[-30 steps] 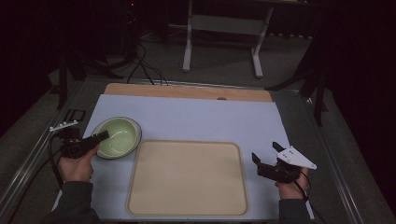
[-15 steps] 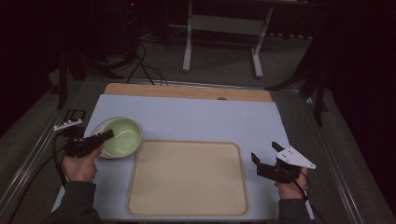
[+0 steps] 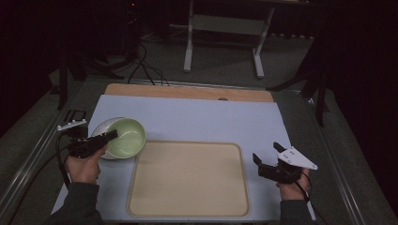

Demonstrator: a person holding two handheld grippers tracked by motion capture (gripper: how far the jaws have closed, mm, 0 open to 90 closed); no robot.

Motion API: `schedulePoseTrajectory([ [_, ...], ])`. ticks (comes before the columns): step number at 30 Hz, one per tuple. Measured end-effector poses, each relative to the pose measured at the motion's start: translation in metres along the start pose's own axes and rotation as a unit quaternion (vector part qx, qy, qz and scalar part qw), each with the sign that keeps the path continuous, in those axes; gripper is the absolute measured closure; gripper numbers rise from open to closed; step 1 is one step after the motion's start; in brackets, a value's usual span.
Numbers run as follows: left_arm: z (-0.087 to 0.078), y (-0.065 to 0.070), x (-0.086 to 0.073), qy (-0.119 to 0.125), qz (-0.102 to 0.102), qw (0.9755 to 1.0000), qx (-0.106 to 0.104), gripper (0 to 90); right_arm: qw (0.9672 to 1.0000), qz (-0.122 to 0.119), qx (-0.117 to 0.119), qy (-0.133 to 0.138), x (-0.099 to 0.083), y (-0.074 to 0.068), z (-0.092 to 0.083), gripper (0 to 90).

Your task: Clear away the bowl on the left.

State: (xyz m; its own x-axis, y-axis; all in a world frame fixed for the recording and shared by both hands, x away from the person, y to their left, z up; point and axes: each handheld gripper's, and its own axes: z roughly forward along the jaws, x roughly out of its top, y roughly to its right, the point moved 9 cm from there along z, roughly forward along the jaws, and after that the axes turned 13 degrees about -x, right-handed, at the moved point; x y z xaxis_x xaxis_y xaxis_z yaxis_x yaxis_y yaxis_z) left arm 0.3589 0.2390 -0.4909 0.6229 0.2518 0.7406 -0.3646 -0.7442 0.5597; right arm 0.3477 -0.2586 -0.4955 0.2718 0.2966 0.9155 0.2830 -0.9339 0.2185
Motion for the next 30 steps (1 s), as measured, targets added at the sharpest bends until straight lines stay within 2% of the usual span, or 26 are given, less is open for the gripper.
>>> schedulePoseTrajectory([
  [6, 0.009, 0.006, -0.004, -0.014, 0.008, 0.9999, -0.003, 80.6, 1.0, 0.0, -0.001, 0.0, 0.0, 0.0, 0.0, 13.6],
  [30, 0.026, 0.031, -0.01, -0.025, 0.025, 0.9991, -0.023, 80.7, 1.0, -0.002, -0.001, 0.001, 0.0, 0.0, 0.0, 13.6],
])
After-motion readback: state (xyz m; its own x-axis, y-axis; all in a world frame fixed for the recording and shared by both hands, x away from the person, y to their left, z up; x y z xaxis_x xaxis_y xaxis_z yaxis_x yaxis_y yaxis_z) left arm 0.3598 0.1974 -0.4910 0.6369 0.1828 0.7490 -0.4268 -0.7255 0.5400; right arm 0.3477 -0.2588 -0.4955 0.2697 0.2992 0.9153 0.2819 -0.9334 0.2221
